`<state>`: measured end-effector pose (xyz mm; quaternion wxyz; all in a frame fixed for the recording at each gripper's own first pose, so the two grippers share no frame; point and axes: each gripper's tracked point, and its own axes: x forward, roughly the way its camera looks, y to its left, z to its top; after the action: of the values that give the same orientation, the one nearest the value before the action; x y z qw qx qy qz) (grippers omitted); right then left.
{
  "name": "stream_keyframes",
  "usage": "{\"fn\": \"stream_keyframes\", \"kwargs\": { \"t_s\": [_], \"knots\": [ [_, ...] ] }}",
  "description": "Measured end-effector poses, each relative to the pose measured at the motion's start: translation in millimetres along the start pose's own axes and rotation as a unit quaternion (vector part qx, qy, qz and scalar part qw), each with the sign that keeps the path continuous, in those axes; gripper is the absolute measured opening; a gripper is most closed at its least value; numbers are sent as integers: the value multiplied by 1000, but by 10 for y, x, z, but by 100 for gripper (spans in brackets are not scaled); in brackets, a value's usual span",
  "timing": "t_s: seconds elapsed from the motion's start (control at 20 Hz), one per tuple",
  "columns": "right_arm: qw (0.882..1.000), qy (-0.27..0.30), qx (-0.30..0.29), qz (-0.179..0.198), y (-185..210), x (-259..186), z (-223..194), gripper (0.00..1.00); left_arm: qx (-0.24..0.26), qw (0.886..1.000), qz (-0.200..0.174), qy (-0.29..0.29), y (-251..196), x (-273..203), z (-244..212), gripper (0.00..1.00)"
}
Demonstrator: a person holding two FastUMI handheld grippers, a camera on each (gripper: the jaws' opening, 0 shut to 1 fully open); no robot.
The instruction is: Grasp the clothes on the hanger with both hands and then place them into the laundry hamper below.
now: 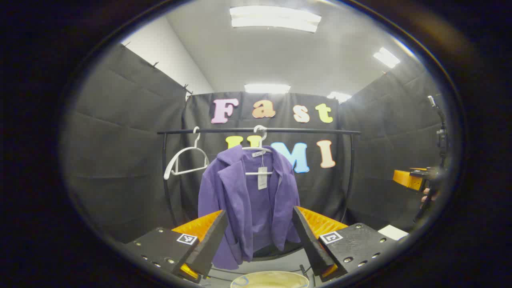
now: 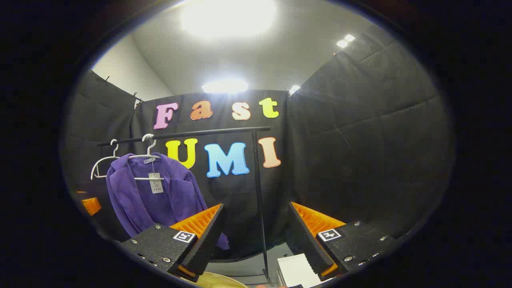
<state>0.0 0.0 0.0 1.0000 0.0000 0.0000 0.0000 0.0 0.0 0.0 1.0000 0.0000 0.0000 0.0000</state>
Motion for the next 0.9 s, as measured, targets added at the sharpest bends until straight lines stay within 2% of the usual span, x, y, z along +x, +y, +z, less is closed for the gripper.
{"fn": "stream_keyframes", "kwargs": {
  "t_s": [0.05,0.25,0.3,0.4,0.85,0.9],
  "knots": [
    [1000,-3,-2,-1,-4,-4,26,95,-5,1000,-1,3,-12,4,-28,99],
    [1000,6,-2,8,92,-79,-59,95,-4,1000,0,7,20,-63,-79,99],
    [1000,9,-9,8,102,-93,-83,95,-6,1000,2,7,35,-113,-65,89],
    [1000,17,-17,10,102,-124,-123,95,-13,1000,0,8,19,-173,-68,99],
    [999,26,-17,33,327,-190,-176,95,-17,1000,9,14,148,-140,-170,99],
    [999,29,-18,37,367,-190,-169,95,-18,1000,11,14,172,-154,-169,94]
  ]
}}
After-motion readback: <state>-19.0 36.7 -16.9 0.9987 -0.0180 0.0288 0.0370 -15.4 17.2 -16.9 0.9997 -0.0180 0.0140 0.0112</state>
